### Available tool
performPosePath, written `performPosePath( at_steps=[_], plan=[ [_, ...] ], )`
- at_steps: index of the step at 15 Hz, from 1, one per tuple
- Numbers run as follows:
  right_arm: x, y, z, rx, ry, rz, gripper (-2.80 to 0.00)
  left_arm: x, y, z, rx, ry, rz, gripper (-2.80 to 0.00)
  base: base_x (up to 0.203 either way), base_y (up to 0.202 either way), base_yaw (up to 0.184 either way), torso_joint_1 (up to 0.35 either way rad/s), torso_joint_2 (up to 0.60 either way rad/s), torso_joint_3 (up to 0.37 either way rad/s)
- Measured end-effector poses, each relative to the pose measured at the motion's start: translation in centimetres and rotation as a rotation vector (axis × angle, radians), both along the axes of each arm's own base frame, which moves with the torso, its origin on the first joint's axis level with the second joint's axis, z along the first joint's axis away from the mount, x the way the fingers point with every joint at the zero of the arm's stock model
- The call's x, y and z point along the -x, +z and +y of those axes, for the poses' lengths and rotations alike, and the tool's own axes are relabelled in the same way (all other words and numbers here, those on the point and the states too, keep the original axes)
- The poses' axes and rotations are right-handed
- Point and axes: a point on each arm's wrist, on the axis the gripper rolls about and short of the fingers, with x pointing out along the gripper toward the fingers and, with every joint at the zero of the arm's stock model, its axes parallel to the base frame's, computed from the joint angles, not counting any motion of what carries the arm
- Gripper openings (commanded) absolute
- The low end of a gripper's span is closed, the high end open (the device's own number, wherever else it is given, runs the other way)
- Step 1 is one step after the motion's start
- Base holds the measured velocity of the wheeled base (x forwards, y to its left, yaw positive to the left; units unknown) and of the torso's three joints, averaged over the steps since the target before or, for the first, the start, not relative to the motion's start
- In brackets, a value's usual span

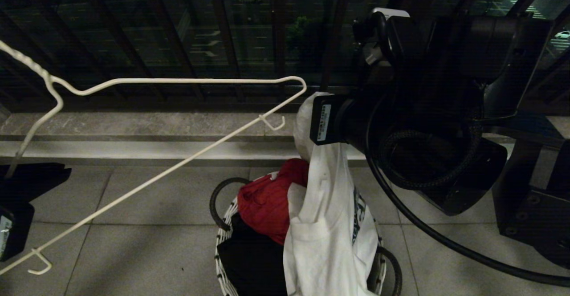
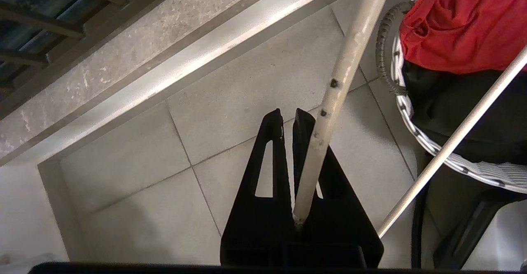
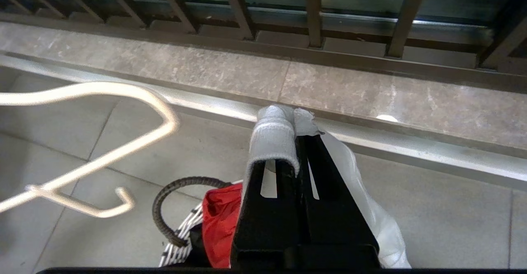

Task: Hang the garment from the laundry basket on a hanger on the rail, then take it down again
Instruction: Pick up clothes from the basket

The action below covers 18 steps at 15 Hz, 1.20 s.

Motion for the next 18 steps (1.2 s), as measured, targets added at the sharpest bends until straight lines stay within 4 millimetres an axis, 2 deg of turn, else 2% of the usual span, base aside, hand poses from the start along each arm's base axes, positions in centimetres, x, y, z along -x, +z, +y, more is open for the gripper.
performPosePath(
  at_steps=[5, 18],
  plan=[
    [-0.2, 0.0, -0.2, 0.001, -0.009, 0.001, -2.80, 0.1, -0.1, 0.1, 0.001, 0.001, -0.001, -2.80, 0.000, 0.000, 0.000, 0.001, 0.00, 0.030],
    [-2.8, -2.3, 0.2, 0.053, -0.062, 0.043, -2.80, 0.4, 0.1, 0.3, -0.002, 0.034, -0.017, -2.80, 0.000, 0.000, 0.000, 0.000, 0.00, 0.197]
  ],
)
